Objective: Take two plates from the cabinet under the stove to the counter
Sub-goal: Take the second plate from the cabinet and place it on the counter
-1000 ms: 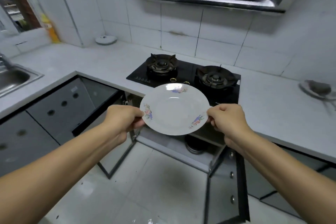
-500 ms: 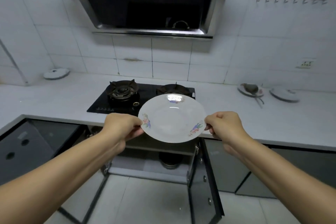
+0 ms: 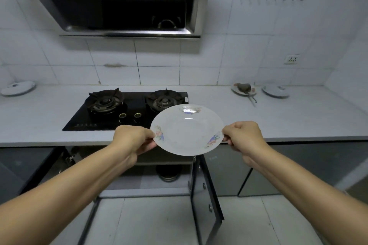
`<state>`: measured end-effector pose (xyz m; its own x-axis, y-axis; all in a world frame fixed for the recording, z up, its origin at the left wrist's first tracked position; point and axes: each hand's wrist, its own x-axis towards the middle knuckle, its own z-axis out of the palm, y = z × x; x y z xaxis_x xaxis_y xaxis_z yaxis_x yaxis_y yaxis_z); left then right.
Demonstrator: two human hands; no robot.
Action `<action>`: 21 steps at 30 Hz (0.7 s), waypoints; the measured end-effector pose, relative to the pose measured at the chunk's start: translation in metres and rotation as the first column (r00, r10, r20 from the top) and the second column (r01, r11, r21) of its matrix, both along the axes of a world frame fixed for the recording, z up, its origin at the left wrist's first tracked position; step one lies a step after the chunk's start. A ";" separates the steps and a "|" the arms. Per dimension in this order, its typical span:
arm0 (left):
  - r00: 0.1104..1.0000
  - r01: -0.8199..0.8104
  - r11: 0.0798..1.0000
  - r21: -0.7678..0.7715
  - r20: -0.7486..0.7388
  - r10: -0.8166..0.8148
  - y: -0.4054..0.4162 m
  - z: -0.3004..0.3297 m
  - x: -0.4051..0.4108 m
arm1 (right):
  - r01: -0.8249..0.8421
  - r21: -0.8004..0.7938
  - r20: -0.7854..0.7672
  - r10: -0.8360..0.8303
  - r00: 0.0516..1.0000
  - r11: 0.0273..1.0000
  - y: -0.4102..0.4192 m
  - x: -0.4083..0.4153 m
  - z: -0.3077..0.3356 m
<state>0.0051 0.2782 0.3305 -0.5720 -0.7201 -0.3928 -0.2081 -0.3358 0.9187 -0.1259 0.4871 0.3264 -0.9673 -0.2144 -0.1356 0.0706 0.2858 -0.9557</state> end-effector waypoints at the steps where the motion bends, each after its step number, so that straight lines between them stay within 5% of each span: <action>1: 1.000 0.012 1.000 -0.002 0.001 -0.012 0.003 0.000 -0.004 | 0.013 -0.005 0.007 -0.013 1.000 1.000 0.004 -0.002 -0.001; 21: 0.963 0.267 0.964 0.006 -0.017 -0.267 0.170 -0.001 -0.160 | 0.254 -0.027 0.021 -0.253 0.967 0.967 0.194 -0.103 -0.009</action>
<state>-0.1552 0.4485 0.3296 -0.7494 -0.5369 -0.3874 -0.2768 -0.2774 0.9200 -0.2285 0.6814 0.3178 -0.9881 0.0336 -0.1499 0.1536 0.2285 -0.9614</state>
